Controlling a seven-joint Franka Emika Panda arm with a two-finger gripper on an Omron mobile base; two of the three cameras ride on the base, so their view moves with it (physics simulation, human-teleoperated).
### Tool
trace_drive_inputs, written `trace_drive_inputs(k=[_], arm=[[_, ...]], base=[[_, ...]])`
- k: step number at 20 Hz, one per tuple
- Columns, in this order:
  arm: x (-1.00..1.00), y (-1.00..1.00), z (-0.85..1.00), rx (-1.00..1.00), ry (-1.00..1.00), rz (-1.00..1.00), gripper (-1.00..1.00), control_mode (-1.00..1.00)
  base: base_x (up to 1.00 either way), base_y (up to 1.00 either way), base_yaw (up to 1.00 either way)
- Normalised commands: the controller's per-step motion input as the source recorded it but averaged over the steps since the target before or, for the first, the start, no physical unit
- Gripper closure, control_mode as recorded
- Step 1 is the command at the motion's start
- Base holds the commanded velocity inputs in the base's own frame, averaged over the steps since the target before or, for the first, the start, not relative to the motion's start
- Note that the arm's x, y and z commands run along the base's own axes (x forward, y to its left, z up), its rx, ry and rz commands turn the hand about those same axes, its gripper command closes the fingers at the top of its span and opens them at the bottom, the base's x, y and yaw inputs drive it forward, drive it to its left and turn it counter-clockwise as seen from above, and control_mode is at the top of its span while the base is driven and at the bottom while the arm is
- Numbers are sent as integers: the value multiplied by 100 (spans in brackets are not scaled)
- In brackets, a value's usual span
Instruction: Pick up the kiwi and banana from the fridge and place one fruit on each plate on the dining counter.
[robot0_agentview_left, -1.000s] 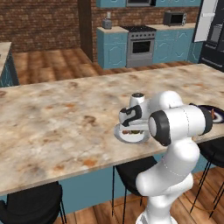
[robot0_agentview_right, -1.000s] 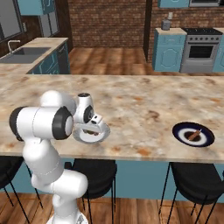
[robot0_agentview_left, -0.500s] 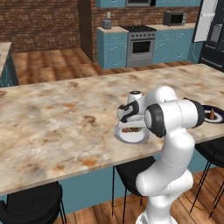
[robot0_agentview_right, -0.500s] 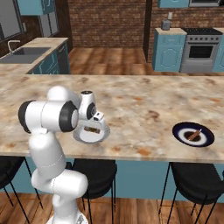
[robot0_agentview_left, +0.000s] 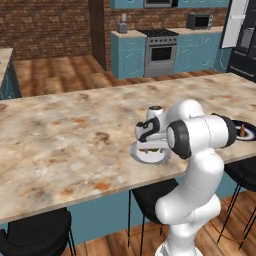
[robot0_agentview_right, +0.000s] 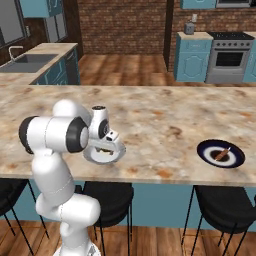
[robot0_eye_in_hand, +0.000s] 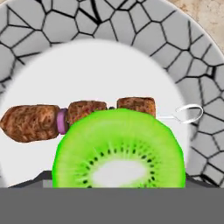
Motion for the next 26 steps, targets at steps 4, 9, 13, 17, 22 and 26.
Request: trace_drive_inputs(k=[4,9,13,17,22,26], arm=[[-18,0,3,0,0,-3,-100,-100],[-3,0,33,0,-1,-4,-100,-100],[-22,0,68,4,-10,-3,-100,-100],[-58,0,78,6,-16,-3,-100,-100],[-89,0,75,2,-16,0,-100,-100],[-90,0,81,0,-10,0,-100,-100]], base=[[0,0,0],[0,0,0],[0,0,0],[0,0,0],[0,0,0],[0,0,0]])
